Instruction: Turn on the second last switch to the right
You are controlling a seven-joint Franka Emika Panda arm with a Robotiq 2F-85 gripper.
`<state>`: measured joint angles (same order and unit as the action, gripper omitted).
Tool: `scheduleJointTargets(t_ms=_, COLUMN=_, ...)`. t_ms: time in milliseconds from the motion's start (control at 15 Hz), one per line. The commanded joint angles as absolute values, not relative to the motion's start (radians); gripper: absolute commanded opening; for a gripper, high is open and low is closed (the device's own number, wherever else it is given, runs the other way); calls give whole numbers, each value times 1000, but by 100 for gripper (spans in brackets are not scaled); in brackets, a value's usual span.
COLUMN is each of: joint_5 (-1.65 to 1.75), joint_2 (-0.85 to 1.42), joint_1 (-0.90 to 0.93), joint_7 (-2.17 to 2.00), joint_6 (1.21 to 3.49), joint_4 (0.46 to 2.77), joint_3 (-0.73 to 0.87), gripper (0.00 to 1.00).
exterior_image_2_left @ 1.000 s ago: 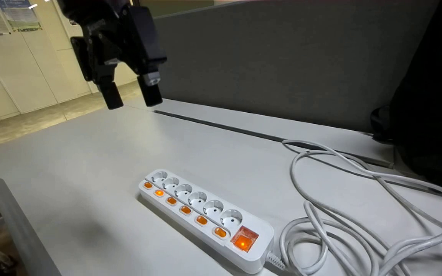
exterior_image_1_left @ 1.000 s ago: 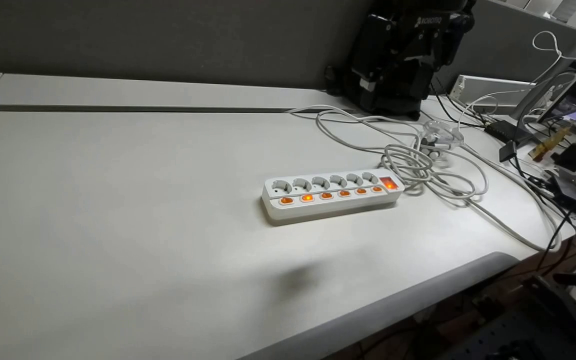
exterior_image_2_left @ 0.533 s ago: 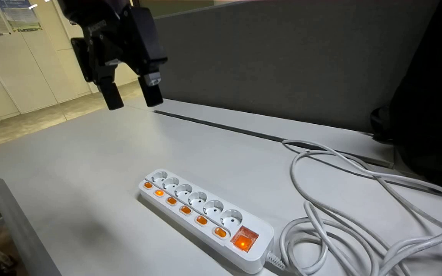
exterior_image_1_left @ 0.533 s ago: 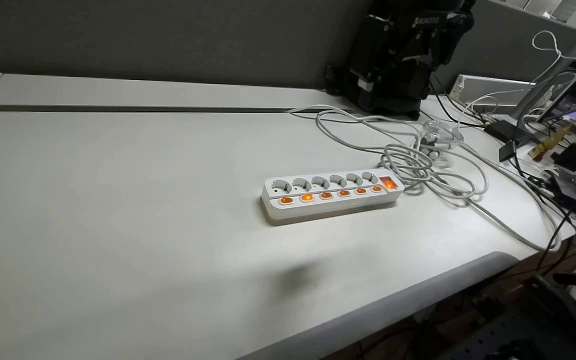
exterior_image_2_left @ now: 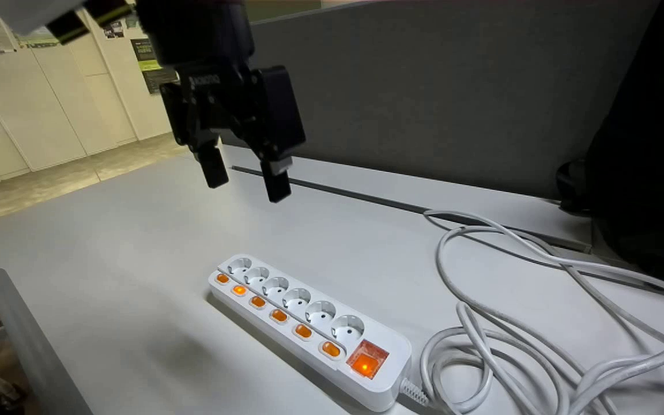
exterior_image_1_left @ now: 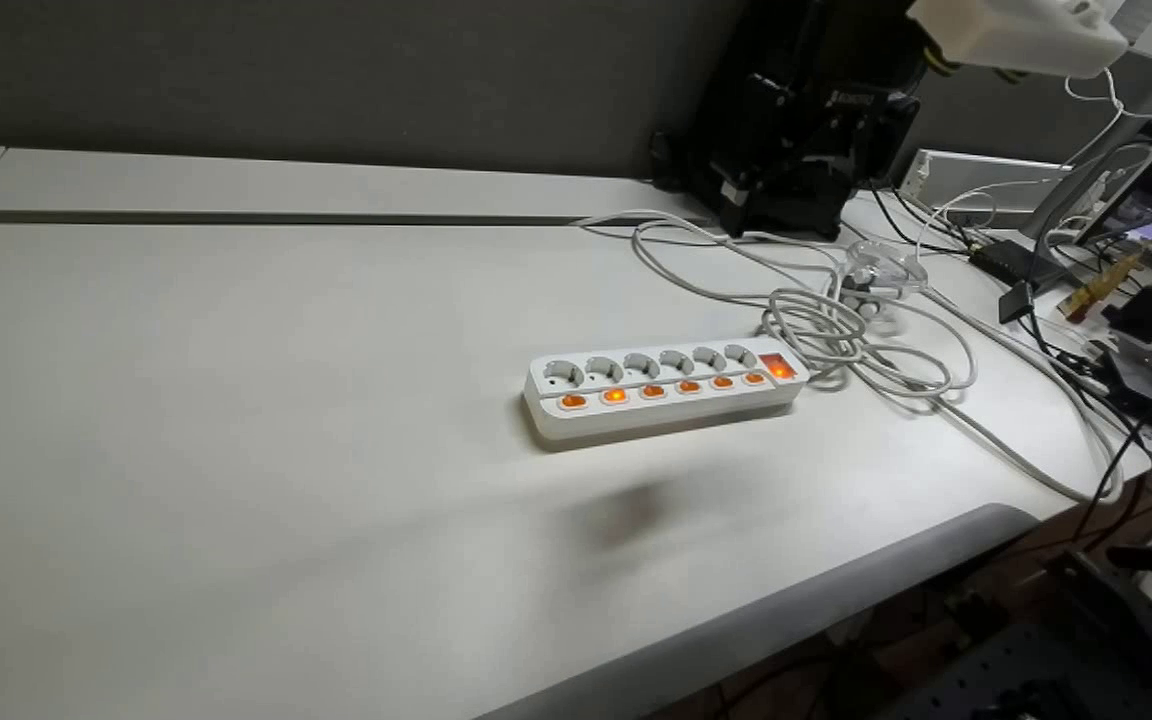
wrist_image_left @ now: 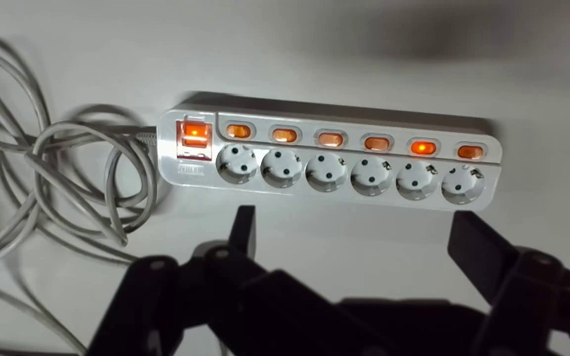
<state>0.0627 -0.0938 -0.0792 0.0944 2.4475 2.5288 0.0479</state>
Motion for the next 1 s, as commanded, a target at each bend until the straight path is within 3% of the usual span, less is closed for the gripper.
scheduleJointTargets(t_ms=0, joint_5=-34, joint_2=13, joint_1=-99, joint_7=182, joint_6=2444, joint_4=2462, joint_3=102, gripper=98)
scheduleJointTargets(t_ms=67, joint_5=-47, joint_2=40, joint_1=-107, joint_7=195, joint_6=2446, joint_4=2448, joint_3=110, gripper=73)
scheduleJointTargets(t_ms=200, joint_5=-33, joint_2=94, joint_1=-118, joint_7=178, joint_6=2462, joint_4=2424, joint_3=118, gripper=68)
scheduleJointTargets(t_ms=800, joint_5=165, joint_2=230, joint_1=-79, joint_7=58, joint_6=2549, joint_4=2445, joint_3=127, gripper=3)
scheduleJointTargets(t_ms=933, joint_5=207, joint_2=248, joint_1=-66, joint_7=23, joint_6=2560, joint_4=2445, joint_3=131, gripper=0)
